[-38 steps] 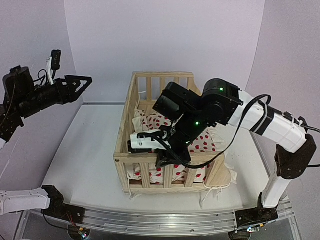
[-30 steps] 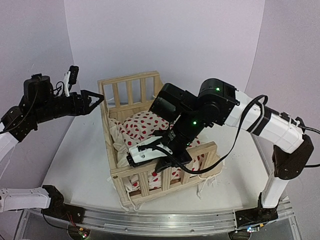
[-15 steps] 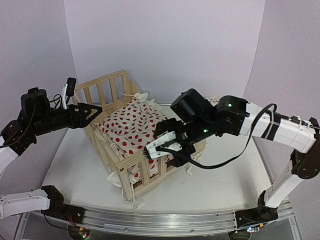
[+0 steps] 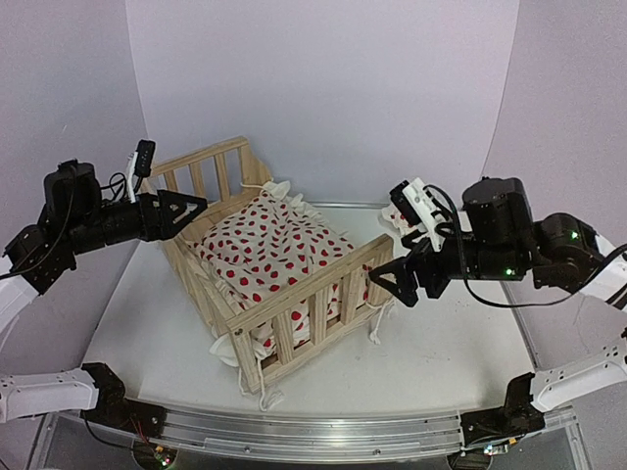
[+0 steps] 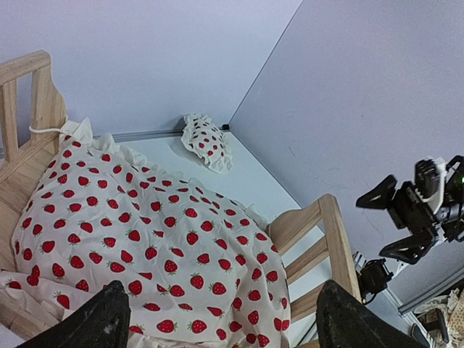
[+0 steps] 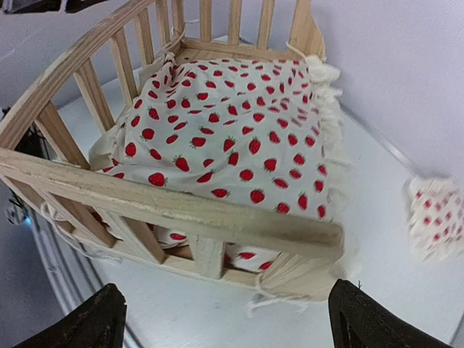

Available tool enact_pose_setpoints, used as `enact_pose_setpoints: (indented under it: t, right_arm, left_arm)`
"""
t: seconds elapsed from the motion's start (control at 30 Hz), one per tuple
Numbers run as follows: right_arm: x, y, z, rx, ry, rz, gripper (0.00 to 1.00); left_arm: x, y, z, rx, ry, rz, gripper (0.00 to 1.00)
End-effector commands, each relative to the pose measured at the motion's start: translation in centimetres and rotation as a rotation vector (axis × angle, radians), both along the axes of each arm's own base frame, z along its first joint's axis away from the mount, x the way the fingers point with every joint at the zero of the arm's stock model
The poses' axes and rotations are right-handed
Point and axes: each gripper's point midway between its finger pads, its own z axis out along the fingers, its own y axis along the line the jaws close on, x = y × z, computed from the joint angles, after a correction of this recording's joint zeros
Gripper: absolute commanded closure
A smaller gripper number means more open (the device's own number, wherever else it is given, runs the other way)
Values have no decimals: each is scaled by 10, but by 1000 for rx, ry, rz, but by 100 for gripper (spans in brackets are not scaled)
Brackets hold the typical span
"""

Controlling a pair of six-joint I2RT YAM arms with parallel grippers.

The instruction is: Set up the pet bed

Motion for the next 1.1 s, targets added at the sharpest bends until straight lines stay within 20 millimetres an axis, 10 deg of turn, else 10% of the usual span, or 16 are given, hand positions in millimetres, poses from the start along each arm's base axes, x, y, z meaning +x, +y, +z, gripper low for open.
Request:
enact_pose_setpoints:
  t: [0.0, 0.4, 0.6, 0.83, 1.07]
  right_arm:
    - [-12, 16, -38, 265, 407, -193, 2]
    - [83, 9, -88, 450, 451, -579, 33]
    - [155, 7, -87, 419, 392, -606, 29]
    - [244, -21, -101, 365, 411, -603, 16]
    - [202, -40, -121, 133, 512, -493, 5]
  left_arm:
    - [-23, 16, 48, -83, -117, 6, 7]
    - [-58, 26, 60, -204, -83, -53, 1]
    - [-73, 14, 51, -178, -96, -171, 1]
    - [-58, -26, -9, -183, 103, -314, 12]
    - [-82, -64, -40, -124, 11, -358, 13]
